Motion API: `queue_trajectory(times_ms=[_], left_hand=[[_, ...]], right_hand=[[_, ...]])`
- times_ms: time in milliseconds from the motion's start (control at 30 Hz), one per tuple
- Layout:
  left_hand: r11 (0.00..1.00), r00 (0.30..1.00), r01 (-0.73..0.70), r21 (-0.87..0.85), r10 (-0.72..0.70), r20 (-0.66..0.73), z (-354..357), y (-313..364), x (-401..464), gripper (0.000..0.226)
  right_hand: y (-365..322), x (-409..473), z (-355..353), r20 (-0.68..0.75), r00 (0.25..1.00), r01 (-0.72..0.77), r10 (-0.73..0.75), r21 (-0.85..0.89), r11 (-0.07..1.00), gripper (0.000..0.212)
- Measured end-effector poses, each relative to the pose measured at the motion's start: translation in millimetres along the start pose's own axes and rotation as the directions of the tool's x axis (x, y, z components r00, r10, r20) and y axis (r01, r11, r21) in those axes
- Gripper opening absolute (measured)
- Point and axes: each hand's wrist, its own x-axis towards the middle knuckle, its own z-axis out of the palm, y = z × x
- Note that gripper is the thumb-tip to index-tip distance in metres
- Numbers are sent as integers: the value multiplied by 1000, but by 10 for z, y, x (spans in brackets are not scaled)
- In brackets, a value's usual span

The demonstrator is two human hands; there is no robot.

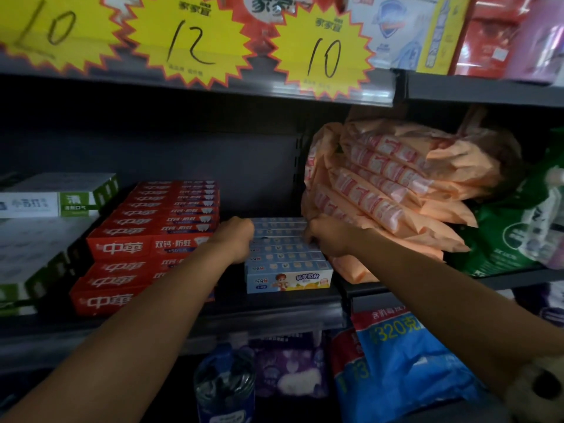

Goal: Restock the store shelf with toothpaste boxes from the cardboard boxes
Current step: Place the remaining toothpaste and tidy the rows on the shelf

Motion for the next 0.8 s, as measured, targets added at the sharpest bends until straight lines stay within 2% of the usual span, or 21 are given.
queue_trajectory(times_ms=[233,300,333,433,533,633,800], left_hand=[[1000,1000,-27,14,27,6,-29,-2,-34,14],[998,998,-62,13,62,-4,-90,9,-60,7],[996,996,-88,-5,88,-4,-122,17,-71,11],[982,980,-171,-83,178,93,-179,64,-156,16],[977,951,-213,-10,210,227,-145,104,-256,29],[969,945,-241,48,223,240,-94,78,-280,32],[971,950,-238,24,228,215,-69,49,-262,27]], right_hand=[[-38,-87,-68,-24,1000,7,-6,42,999,19],[-57,-162,-163,-50,999,14,-11,61,998,15],[-52,-201,-205,-41,999,34,-30,90,995,17],[-46,-316,-282,100,994,37,-53,155,987,29],[-61,-381,-267,231,973,-3,-30,139,990,46],[-53,-384,-208,225,974,-16,-9,108,994,46],[-63,-372,-200,225,974,-18,0,79,997,48]])
